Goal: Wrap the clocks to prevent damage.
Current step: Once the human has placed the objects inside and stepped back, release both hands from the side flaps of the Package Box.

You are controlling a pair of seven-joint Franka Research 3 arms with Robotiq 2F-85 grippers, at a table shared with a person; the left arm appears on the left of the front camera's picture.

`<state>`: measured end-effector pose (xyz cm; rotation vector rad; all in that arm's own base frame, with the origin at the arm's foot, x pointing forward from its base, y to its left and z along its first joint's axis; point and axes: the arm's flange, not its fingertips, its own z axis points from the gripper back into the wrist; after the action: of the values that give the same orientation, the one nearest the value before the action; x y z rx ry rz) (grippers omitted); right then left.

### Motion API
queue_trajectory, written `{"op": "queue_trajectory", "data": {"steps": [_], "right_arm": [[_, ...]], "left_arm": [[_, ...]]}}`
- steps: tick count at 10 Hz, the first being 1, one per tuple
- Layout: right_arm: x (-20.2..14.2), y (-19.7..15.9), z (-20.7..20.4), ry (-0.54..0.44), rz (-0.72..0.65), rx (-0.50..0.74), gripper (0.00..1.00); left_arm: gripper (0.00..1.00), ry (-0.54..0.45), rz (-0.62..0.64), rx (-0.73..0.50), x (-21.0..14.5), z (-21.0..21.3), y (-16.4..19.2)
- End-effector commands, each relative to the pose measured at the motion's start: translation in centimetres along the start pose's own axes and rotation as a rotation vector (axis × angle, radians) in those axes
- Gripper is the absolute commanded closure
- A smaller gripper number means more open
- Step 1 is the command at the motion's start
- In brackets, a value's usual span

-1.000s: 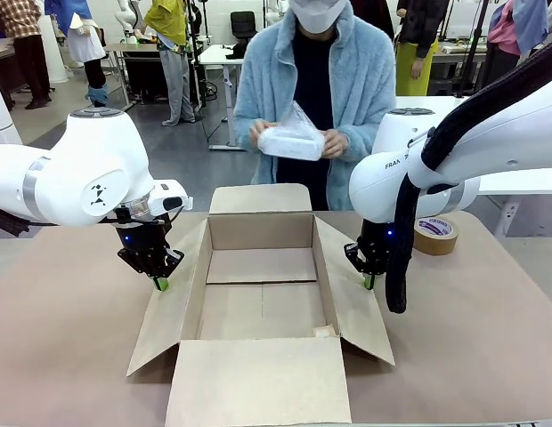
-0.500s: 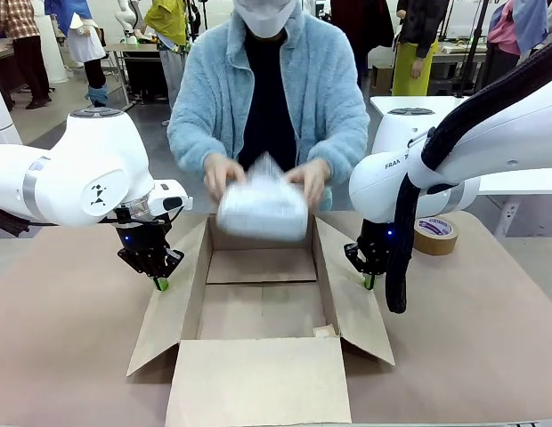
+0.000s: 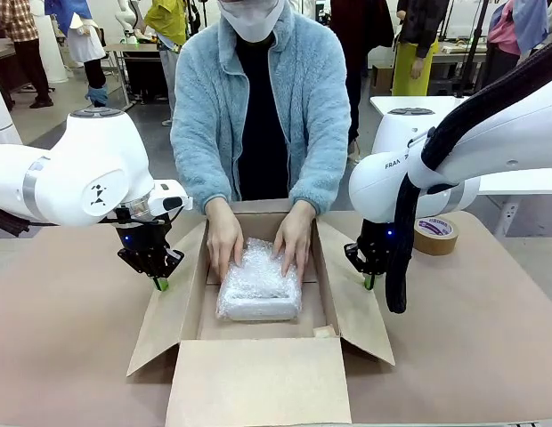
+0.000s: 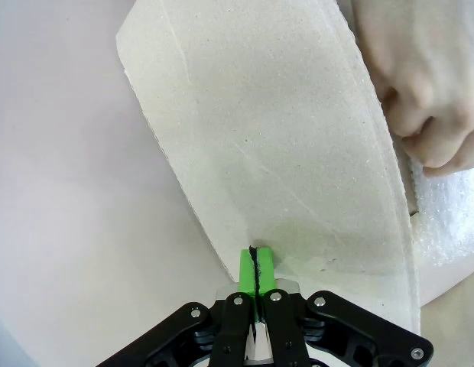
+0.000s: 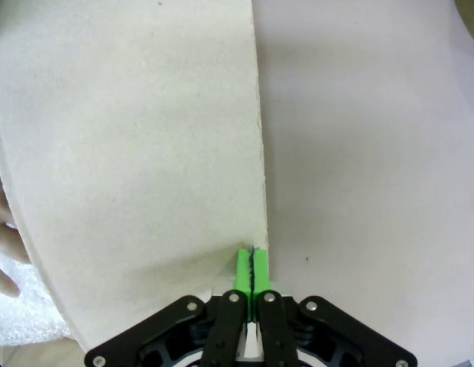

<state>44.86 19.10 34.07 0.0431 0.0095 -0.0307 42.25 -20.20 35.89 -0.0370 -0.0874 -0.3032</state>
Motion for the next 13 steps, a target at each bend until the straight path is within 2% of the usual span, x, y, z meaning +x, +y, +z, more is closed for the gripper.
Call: {"op": "queue_trajectory", "data": {"steps": [1, 4, 5, 7, 9, 10, 12, 13], "right_arm": [[-0.1, 0.0, -0.1, 0.005, 0.0, -0.003, 0.99], [0.0, 0.0, 0.0, 0.0, 0.0, 0.0, 0.99], [-0.3, -0.1, 0.5, 0.013, 0.015, -0.039, 0.99], [-1.8, -1.3, 4.5, -0.048, 0.143, -0.136, 0.99], [-4.4, -3.0, 11.0, -0.088, 0.253, -0.157, 0.99], [-6.0, -4.1, 14.2, -0.066, 0.361, -0.162, 0.99], [-8.9, -6.4, 19.0, -0.047, 0.523, -0.129, 0.99], [-9.5, -7.7, 20.1, -0.045, 0.52, -0.128, 0.99]], "left_arm": [[1.0, 0.005, 0.006, 0.006, -0.1, 0.0, 0.0], [1.0, 0.005, 0.006, 0.006, -0.1, 0.0, 0.0], [1.0, 0.0, 0.0, 0.0, 0.0, 0.0, 0.0], [1.0, -0.032, -0.191, 0.047, -0.3, 4.9, 0.5], [1.0, 0.006, -0.383, 0.045, -1.3, 10.9, 2.1], [1.0, 0.055, -0.531, 0.026, -2.4, 13.7, 2.9], [1.0, 0.077, -0.665, 0.019, -4.6, 18.2, 5.1], [1.0, 0.062, -0.682, -0.017, -5.5, 19.6, 6.5]]}}
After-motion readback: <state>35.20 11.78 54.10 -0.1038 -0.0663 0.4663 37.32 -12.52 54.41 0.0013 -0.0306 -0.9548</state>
